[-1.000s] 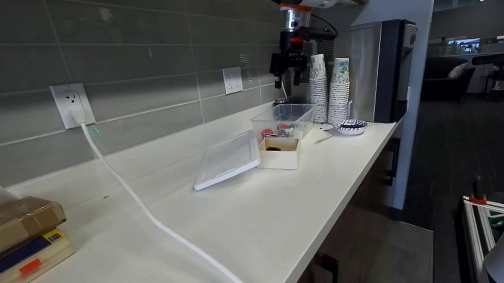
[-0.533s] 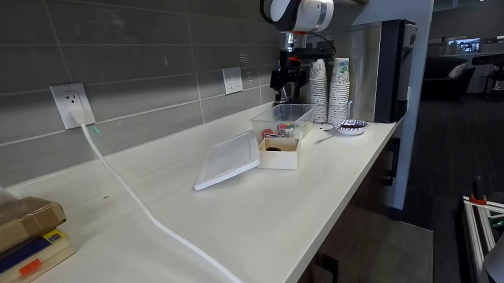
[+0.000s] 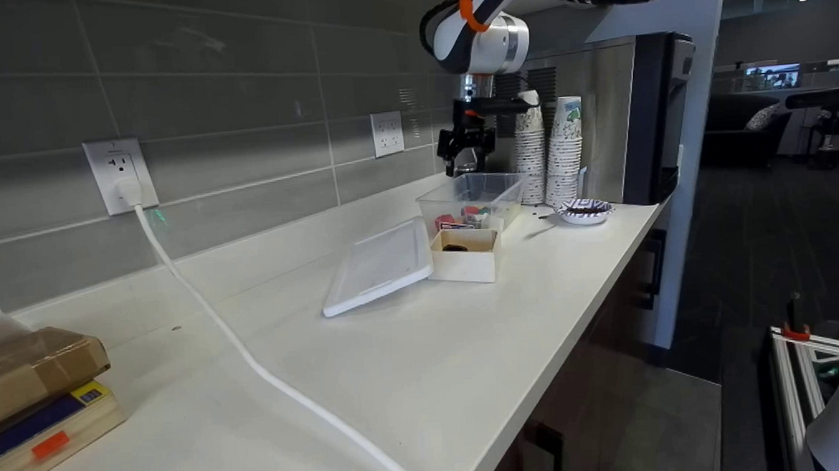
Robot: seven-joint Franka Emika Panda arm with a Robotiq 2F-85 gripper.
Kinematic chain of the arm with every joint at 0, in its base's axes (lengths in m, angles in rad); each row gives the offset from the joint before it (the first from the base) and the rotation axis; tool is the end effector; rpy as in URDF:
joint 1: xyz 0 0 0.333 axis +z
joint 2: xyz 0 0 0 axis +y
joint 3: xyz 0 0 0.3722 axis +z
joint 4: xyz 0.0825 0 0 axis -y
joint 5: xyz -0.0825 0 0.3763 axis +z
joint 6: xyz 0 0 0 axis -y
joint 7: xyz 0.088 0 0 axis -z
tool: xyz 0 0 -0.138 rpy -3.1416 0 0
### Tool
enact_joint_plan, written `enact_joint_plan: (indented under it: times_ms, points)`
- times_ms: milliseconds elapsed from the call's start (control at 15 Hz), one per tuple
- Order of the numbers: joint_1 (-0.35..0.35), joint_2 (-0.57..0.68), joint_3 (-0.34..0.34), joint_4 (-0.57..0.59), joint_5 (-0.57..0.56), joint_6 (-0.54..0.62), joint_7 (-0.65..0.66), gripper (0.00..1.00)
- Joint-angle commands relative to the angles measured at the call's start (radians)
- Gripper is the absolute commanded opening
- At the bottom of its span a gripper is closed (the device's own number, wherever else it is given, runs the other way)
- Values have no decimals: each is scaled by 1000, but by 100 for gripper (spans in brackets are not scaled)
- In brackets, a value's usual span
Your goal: Pick up the orange object from the plastic box and put it into the wooden box
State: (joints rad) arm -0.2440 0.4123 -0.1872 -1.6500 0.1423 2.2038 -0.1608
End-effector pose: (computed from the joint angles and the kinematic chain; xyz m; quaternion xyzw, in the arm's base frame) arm 0.6479 -0.2701 0.4161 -0.9838 0.1613 -0.0785 0.0008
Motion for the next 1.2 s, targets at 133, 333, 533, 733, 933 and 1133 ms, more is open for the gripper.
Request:
enact_joint_plan:
  times_ms: [133, 333, 533, 733, 933, 1133]
  points:
    - [-35, 153, 43, 193, 14, -91, 35, 100]
    - [-35, 209, 54, 244, 9, -104, 57, 100]
    - [-40, 257, 63, 298, 14, -125, 75, 100]
    - [-46, 296, 68, 345, 17, -135, 96, 100]
    - [-53, 325, 72, 368, 16, -138, 109, 100]
    - [-56, 349, 74, 379, 14, -141, 120, 100]
